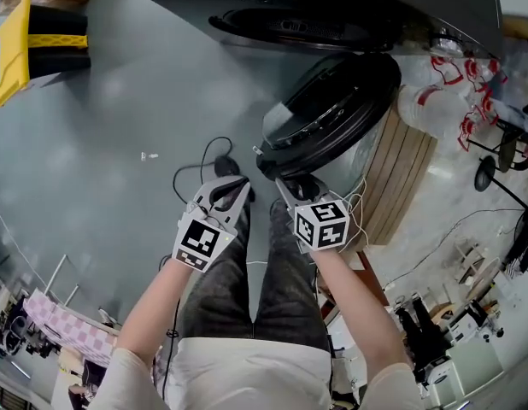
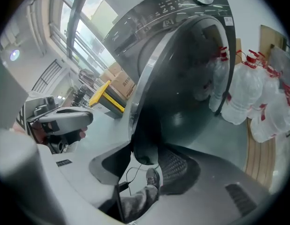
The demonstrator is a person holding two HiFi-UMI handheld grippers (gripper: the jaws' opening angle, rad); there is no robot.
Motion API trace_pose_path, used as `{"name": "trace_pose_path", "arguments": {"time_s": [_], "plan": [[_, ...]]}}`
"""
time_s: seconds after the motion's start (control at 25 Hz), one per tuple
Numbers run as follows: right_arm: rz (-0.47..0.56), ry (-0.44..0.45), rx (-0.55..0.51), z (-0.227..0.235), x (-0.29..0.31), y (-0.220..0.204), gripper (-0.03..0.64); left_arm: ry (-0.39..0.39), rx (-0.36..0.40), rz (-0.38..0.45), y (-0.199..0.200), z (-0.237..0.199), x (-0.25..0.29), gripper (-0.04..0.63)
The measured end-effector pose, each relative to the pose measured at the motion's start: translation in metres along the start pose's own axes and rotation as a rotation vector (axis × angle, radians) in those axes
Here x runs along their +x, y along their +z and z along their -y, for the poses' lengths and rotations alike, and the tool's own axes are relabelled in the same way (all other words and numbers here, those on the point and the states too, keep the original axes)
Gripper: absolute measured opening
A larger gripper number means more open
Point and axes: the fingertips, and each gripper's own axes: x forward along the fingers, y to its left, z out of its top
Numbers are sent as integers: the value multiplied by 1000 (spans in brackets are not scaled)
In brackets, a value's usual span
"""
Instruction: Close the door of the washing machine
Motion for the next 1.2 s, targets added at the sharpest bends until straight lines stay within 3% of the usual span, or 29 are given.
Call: {"name": "trace_pose_path", "arguments": {"time_s": [0.4,0.68,0.8,1.2], "plan": [[63,8,4,-37,49,67,193,40,-33,47,4,-49,-38,9],[117,-49,-86,-49,69,118,175,58,-34,66,6,-79,-61,8],[167,-86,-104,-46,74,146,116,75,-38,75,8,-92,-69,9],[287,-86,-132,-38,94,234,112,148,-104,114,26,-121,-63,9]]}}
